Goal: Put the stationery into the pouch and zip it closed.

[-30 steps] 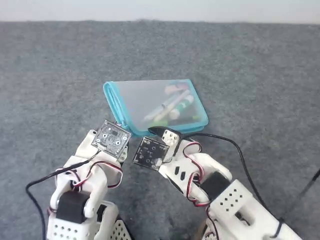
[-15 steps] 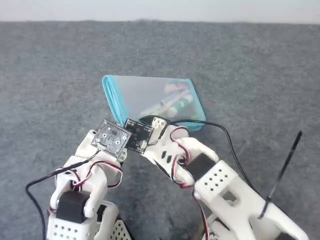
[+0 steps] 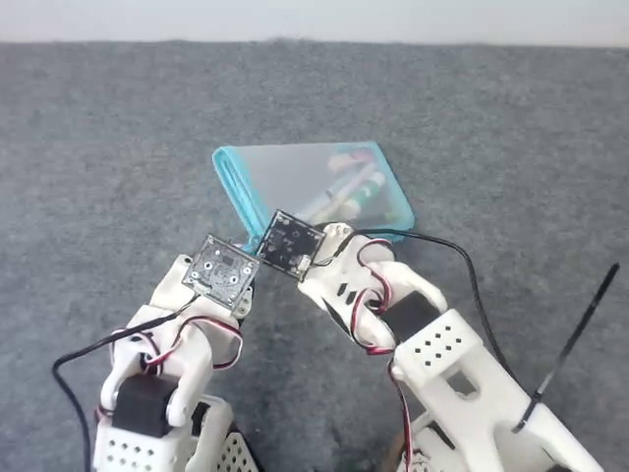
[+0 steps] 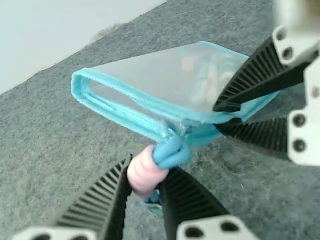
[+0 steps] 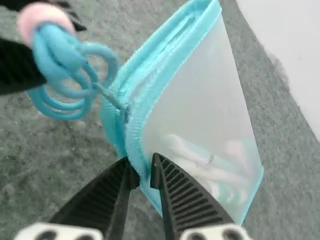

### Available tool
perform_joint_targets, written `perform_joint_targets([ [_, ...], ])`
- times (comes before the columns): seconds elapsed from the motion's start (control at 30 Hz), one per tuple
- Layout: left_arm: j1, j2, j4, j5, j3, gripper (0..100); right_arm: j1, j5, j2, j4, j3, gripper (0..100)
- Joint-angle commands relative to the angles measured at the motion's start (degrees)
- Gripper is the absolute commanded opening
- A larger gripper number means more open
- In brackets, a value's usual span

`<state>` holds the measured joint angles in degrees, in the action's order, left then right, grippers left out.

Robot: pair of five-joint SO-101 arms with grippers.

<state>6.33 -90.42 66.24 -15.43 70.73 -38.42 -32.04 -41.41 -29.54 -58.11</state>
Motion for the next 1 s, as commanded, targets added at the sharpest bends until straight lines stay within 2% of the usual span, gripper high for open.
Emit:
perform_joint_targets([
  [0.0,-5.01,0.26,-4.48,0.79,-1.19,1,2.68,-1.14,1.80,-0.66,-1.85,0.6],
  [0.13,-7.21,0.26,-4.84,2.99,-1.27,1,3.74,-2.99,1.80,1.63,-4.84,0.6],
  [0.5,-7.30,-0.26,-4.84,3.25,-1.27,1,9.45,-4.92,1.80,3.21,-8.18,0.6],
  [0.8,-7.30,-13.89,-0.88,3.16,-0.40,1,11.74,-4.92,1.89,3.30,-8.09,0.6],
  [0.97,-6.86,-12.31,-1.14,3.16,0.66,1,11.56,-3.52,0.92,3.30,-7.82,0.7],
])
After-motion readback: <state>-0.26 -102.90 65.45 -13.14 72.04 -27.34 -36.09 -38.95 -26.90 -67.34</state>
